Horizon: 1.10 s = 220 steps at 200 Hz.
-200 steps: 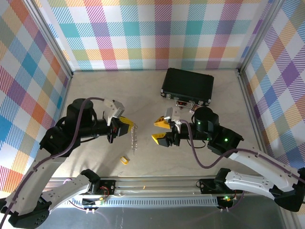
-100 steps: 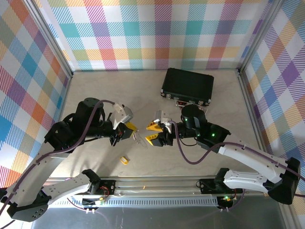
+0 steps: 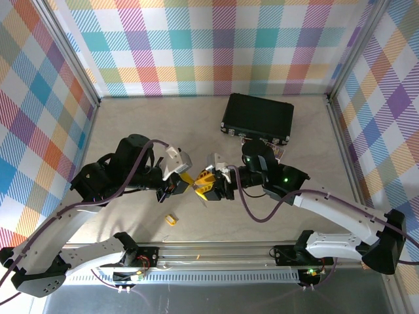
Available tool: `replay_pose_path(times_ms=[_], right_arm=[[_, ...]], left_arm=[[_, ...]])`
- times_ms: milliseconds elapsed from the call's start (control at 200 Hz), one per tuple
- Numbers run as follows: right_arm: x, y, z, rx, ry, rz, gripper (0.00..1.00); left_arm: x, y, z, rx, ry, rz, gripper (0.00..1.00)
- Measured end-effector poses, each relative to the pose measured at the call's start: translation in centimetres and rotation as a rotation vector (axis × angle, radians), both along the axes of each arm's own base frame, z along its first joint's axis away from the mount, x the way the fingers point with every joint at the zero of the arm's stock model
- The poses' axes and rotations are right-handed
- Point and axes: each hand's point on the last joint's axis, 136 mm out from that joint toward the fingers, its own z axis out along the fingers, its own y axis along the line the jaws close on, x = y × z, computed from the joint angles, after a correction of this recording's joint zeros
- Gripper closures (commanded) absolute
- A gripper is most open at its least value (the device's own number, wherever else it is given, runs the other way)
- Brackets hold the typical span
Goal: Put the keys on the keyring
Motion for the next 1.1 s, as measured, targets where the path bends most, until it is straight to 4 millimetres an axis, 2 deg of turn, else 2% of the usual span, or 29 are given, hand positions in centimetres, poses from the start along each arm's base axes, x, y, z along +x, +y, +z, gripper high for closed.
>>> replay_pose_path(times_ms=[395, 515, 750, 860, 995, 1100], right_arm=[[-0.1, 0.3, 0.5, 0.028, -0.005, 0.022, 0.67], [0.0, 0.6, 0.2, 0.024, 0.003, 0.024, 0.70], [-0.2, 0.9, 0.3, 0.034, 0.015, 0.043, 0.86], [-0.4, 0.8, 0.4, 0.036, 0.020, 0.054, 1.00], [-0.4, 0.8, 0.3, 0.034, 0.025, 0.054, 1.00], [-0.2, 0.8, 0.0, 0.039, 0.019, 0.038, 1.00]], left_arm=[[-1.3, 0.0, 0.9, -0.040, -0.004, -0.043, 1.00], [-1.5, -0.1, 1.0, -0.043, -0.002, -0.050, 1.00], [-1.4, -0.2, 1.2, -0.054, -0.008, -0.055, 1.00], [-1.3, -0.3, 1.1, -0.053, -0.006, -0.056, 1.00], [-1.3, -0.4, 1.0, -0.055, -0.007, -0.055, 1.00], [-1.0, -0.4, 0.8, -0.069, -0.007, -0.037, 0.67]])
